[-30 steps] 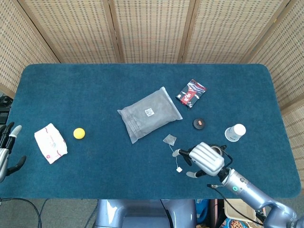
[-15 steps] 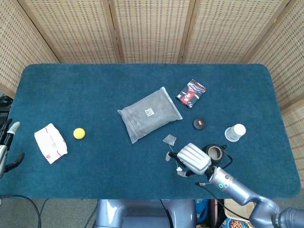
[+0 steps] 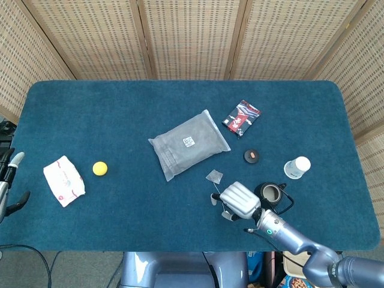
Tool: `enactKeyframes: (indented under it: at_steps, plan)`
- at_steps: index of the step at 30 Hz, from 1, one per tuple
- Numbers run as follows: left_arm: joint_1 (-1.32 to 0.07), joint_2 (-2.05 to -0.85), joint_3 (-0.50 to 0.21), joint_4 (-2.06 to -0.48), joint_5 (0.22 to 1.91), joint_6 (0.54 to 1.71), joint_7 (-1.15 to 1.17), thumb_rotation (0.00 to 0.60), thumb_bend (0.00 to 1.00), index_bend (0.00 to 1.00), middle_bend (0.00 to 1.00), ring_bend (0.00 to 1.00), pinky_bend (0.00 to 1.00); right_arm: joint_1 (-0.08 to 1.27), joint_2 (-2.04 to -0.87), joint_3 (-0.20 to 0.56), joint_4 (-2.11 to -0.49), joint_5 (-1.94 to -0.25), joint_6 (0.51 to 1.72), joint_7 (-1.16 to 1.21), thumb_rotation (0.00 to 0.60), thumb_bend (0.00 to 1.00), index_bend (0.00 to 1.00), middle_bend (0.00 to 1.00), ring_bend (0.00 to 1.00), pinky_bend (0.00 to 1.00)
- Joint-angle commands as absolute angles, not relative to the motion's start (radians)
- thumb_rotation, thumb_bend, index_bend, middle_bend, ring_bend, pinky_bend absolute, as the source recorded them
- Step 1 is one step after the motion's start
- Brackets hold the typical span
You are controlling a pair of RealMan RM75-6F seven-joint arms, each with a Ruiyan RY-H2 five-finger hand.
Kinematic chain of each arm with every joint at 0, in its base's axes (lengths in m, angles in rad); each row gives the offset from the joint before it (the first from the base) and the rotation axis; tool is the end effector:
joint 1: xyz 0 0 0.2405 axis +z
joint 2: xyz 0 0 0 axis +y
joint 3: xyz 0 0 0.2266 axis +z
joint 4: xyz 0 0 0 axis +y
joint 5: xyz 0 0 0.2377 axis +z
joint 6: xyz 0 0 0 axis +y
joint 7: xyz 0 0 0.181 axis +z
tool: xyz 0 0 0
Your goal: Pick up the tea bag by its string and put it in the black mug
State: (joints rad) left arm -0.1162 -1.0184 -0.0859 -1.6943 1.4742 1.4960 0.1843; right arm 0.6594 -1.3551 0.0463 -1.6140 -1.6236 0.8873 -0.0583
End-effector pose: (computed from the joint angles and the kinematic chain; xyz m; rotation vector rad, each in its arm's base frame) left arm -0.2793 0.2345 0.1521 -1.4151 -0.7048 -0.7992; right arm -0.1200 -0.2908 -0.0523 2.2599 -0.8382 0.9829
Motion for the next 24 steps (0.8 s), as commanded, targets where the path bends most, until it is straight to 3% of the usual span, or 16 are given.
enactKeyframes:
  at_steps: [1,24]
  plan:
    - [-0.117,-1.018,-0.085,-1.695,1.474,1.495,0.186,0.6,0.32,0.03,0.0,0.0,0.0,0.66,-1.375,0.03,-1.584,-1.636,0.898,-0.084,0.6,0.47,0.48,0.86,0.87,0.91]
    - [-0.109,-1.02,-0.078,-1.681,1.471,1.503,0.164,0.6,0.32,0.03,0.0,0.0,0.0,0.662,-1.449,-0.04,-1.47,-1.68,0.923,-0.192,0.6,0.47,0.49,0.86,0.88,0.92]
